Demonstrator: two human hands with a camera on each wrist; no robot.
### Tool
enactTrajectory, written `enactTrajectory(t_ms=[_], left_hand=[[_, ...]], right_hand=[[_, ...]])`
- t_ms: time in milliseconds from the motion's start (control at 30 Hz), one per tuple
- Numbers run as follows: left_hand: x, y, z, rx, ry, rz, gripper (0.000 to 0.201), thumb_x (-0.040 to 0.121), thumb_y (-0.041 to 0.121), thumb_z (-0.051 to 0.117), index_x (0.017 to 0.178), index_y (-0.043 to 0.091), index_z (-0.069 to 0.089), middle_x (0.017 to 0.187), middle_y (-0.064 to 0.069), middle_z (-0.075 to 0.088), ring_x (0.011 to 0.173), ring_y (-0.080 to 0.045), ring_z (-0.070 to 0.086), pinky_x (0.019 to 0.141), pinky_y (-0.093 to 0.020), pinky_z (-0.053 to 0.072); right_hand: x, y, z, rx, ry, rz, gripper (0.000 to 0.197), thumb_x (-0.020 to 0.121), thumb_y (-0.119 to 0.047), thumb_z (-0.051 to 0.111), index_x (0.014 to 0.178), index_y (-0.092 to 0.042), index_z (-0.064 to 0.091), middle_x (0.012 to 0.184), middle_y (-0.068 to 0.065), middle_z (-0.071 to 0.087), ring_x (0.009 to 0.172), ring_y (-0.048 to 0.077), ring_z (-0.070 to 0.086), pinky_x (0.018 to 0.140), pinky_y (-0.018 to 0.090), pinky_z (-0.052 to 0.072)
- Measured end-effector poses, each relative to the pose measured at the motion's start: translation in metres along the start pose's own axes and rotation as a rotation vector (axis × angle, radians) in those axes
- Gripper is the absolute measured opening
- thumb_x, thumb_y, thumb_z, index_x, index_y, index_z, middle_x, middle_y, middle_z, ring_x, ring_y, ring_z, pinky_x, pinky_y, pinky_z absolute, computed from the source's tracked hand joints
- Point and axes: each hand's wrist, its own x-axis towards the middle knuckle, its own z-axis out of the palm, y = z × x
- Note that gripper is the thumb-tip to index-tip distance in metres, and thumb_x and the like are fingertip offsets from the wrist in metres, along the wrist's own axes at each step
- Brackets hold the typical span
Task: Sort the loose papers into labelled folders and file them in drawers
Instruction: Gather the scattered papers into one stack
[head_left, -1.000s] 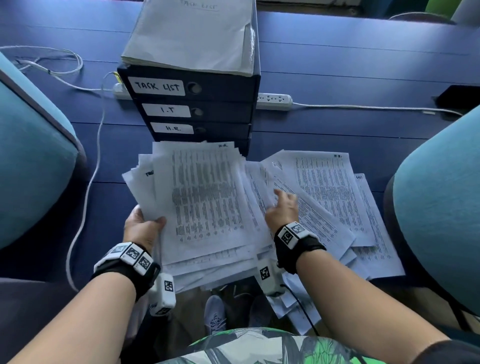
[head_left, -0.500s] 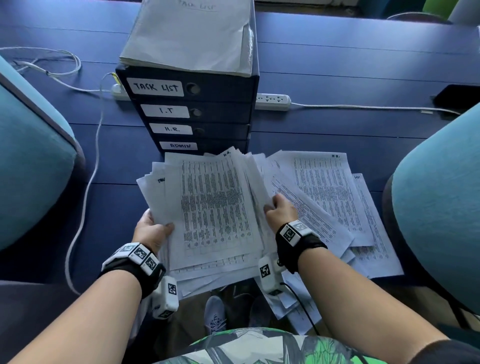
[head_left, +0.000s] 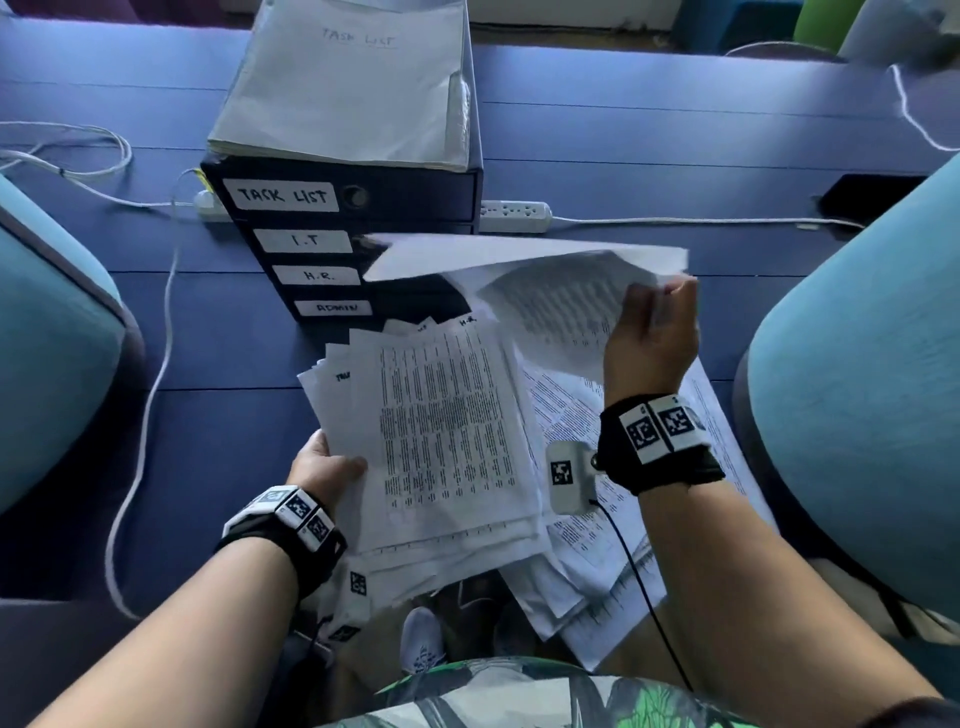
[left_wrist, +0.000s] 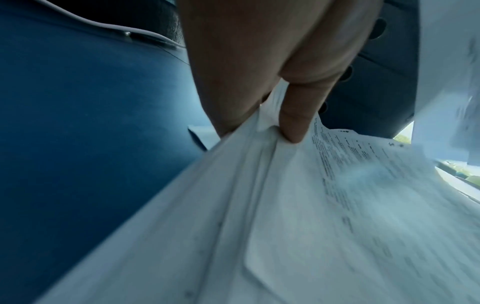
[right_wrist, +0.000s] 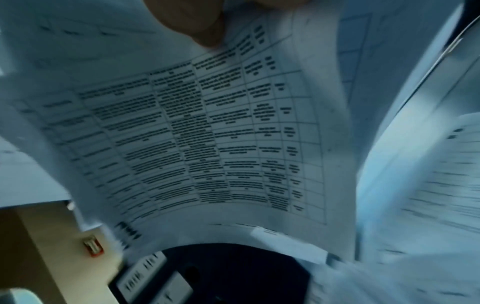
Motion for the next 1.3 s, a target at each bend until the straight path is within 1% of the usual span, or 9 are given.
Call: enactTrajectory(t_ms=[200, 333, 400, 533, 633, 733, 867, 1033, 1300], left_hand=[[0.004, 0.0, 0.004, -0.067, -0.015, 0.0, 0.044, 0.068, -0.018, 0.055, 0.097, 0.015, 0.06, 0.106, -0.019, 0.069, 0.097, -0.037, 0.066, 0.093, -0.056, 0.051], [-0.003, 0.001, 0.005, -0.116, -0.014, -0.003, 0.048, 0.07, 0.008, 0.072, 0.116, 0.009, 0.06, 0.104, -0.017, 0.069, 0.083, -0.031, 0.068, 0.087, -0.051, 0.054], [-0.007, 0.006, 0.009, -0.215, -0.007, -0.049, 0.041, 0.098, 0.032, 0.054, 0.129, 0.005, 0.053, 0.108, -0.015, 0.066, 0.083, -0.027, 0.064, 0.088, -0.046, 0.05], [-0.002, 0.004, 0.008, -0.24, 0.015, -0.102, 0.038, 0.102, 0.048, 0.036, 0.115, 0.018, 0.055, 0.105, -0.008, 0.064, 0.095, -0.022, 0.059, 0.086, -0.035, 0.043], [0.011, -0.012, 0.001, -0.092, 0.007, 0.018, 0.011, 0.095, 0.017, 0.06, 0.106, 0.021, 0.06, 0.119, -0.018, 0.066, 0.094, -0.029, 0.067, 0.092, -0.05, 0.052], [0.023, -0.025, -0.005, 0.036, 0.016, 0.051, 0.032, 0.086, -0.001, 0.066, 0.103, 0.025, 0.058, 0.112, -0.012, 0.069, 0.101, -0.031, 0.066, 0.098, -0.054, 0.049], [0.02, -0.02, -0.005, 0.096, 0.023, 0.056, 0.041, 0.083, -0.003, 0.07, 0.111, 0.022, 0.055, 0.108, -0.006, 0.068, 0.102, -0.029, 0.065, 0.098, -0.05, 0.049], [0.012, -0.014, -0.001, 0.107, 0.027, 0.063, 0.045, 0.082, -0.009, 0.068, 0.114, 0.019, 0.052, 0.105, -0.007, 0.066, 0.099, -0.029, 0.064, 0.095, -0.046, 0.051], [0.017, -0.015, -0.002, 0.122, 0.03, 0.041, 0.046, 0.08, -0.006, 0.072, 0.111, 0.021, 0.053, 0.102, -0.004, 0.068, 0.098, -0.027, 0.066, 0.094, -0.047, 0.052]], right_hand=[[0.008, -0.025, -0.001, 0.203, 0.067, 0.14, 0.029, 0.092, -0.006, 0.053, 0.075, -0.023, 0.035, 0.066, -0.012, 0.041, 0.056, -0.005, 0.041, 0.059, 0.004, 0.033], [-0.02, 0.006, 0.01, 0.013, -0.212, 0.378, 0.014, 0.091, -0.013, 0.055, 0.079, -0.011, 0.048, 0.062, -0.005, 0.049, 0.053, 0.002, 0.044, 0.053, 0.019, 0.037], [-0.043, 0.03, 0.012, -0.093, -0.406, 0.553, 0.012, 0.091, -0.016, 0.054, 0.082, -0.008, 0.053, 0.069, 0.003, 0.058, 0.063, 0.017, 0.053, 0.058, 0.029, 0.043], [-0.081, 0.063, 0.012, -0.317, -0.673, 0.63, 0.012, 0.089, -0.017, 0.056, 0.086, -0.006, 0.056, 0.079, 0.013, 0.064, 0.075, 0.031, 0.062, 0.067, 0.039, 0.05], [-0.093, 0.07, 0.008, -0.296, -0.854, 0.727, 0.037, 0.086, -0.023, 0.065, 0.12, -0.015, 0.052, 0.106, 0.004, 0.067, 0.09, 0.023, 0.065, 0.077, 0.034, 0.055], [-0.095, 0.072, 0.004, -0.364, -0.948, 0.683, 0.073, 0.085, -0.016, 0.068, 0.146, -0.022, 0.028, 0.123, 0.003, 0.06, 0.105, 0.022, 0.062, 0.09, 0.034, 0.053], [-0.089, 0.074, 0.003, -0.466, -0.883, 0.607, 0.057, 0.089, -0.008, 0.063, 0.139, -0.021, 0.041, 0.101, 0.005, 0.065, 0.089, 0.019, 0.062, 0.073, 0.028, 0.049], [-0.082, 0.076, -0.005, -0.545, -0.755, 0.588, 0.016, 0.088, -0.001, 0.054, 0.094, -0.016, 0.055, 0.08, -0.001, 0.058, 0.088, 0.026, 0.063, 0.068, 0.026, 0.043], [-0.081, 0.084, -0.004, -0.525, -0.827, 0.655, 0.041, 0.086, 0.004, 0.051, 0.123, -0.013, 0.057, 0.111, 0.005, 0.065, 0.099, 0.023, 0.061, 0.081, 0.023, 0.045]])
